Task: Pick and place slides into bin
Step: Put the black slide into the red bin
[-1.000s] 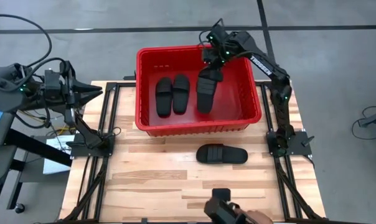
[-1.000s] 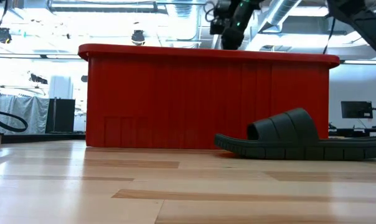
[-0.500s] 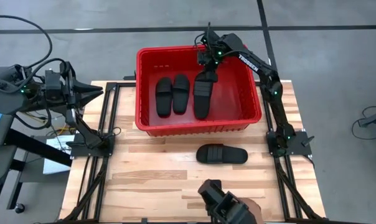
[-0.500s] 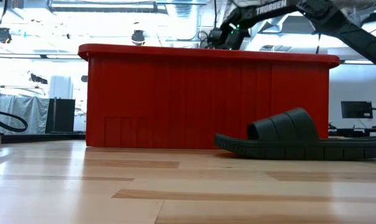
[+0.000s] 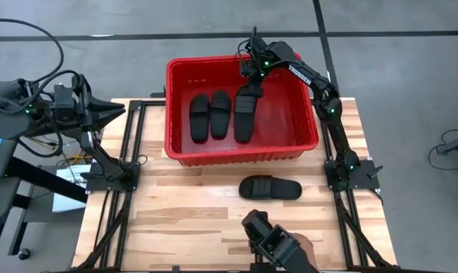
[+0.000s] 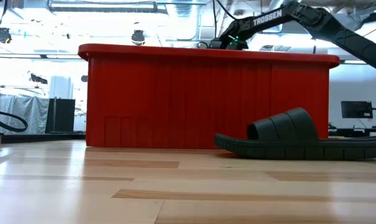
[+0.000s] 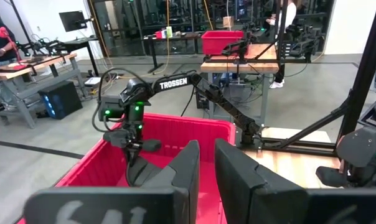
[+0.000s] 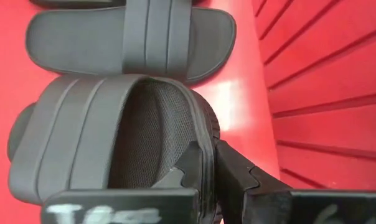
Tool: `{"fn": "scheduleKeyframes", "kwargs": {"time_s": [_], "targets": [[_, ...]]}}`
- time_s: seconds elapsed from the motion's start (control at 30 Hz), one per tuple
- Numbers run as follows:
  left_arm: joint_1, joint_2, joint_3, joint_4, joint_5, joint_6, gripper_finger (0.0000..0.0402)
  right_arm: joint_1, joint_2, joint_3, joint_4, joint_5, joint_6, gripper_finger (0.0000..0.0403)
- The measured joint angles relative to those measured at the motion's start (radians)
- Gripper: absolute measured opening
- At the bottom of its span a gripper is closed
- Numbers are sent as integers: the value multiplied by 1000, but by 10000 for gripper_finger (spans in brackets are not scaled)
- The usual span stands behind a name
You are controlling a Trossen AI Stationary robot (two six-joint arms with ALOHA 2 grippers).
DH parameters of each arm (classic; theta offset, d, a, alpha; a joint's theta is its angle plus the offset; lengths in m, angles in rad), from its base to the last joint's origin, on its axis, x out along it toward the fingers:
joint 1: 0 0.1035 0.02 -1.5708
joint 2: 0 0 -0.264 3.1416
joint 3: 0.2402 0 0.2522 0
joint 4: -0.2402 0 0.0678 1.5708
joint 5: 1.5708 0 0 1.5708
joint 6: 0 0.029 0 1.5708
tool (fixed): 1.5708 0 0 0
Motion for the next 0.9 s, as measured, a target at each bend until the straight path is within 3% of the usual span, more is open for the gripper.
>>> {"fn": "scheduleKeyframes", "kwargs": {"time_s": [0.47, 0.9], "targets": [[0, 0, 0, -3, 3, 0, 41, 10, -1, 0, -43, 4, -7, 17], [0, 0, 0, -3, 19, 0, 41, 46, -2, 0, -38, 92, -52, 70]]}}
